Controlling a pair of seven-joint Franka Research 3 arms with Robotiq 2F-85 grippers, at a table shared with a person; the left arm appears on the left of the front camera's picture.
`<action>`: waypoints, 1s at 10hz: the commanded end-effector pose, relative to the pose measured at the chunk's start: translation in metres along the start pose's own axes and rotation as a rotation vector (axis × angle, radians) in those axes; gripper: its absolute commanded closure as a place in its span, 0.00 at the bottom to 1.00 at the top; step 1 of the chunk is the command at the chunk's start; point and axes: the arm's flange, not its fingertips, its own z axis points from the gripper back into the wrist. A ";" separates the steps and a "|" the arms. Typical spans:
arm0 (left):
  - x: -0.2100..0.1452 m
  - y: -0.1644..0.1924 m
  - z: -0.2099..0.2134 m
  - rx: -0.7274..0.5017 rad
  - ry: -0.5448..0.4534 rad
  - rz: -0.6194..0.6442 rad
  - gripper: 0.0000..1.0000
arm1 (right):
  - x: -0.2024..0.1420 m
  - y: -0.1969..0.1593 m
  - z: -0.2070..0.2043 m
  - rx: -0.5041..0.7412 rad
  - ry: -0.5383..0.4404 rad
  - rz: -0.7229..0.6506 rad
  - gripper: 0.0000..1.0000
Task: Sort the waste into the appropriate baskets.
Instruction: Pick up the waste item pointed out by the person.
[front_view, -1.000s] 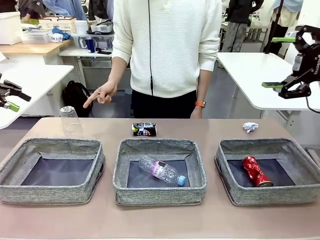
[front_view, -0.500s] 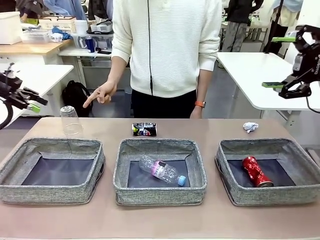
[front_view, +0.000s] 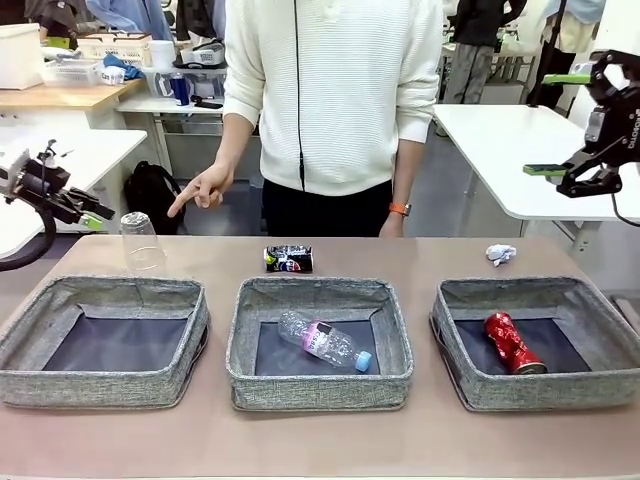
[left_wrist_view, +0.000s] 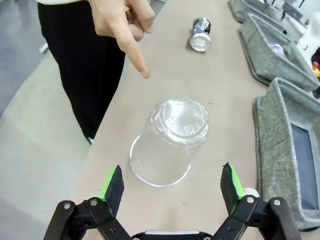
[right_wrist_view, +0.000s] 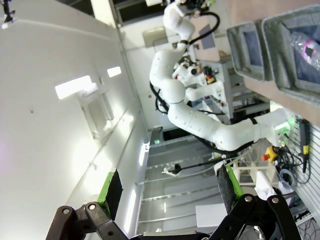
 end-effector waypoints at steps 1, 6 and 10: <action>0.003 0.003 -0.008 0.002 0.015 -0.028 0.00 | -0.001 0.002 0.000 0.003 0.002 0.011 0.00; -0.012 0.014 -0.049 -0.001 0.031 -0.036 0.00 | -0.001 0.002 0.000 0.003 0.002 0.011 0.00; -0.010 0.015 -0.072 -0.036 0.024 -0.075 0.00 | -0.001 0.002 0.000 0.003 0.002 0.011 0.00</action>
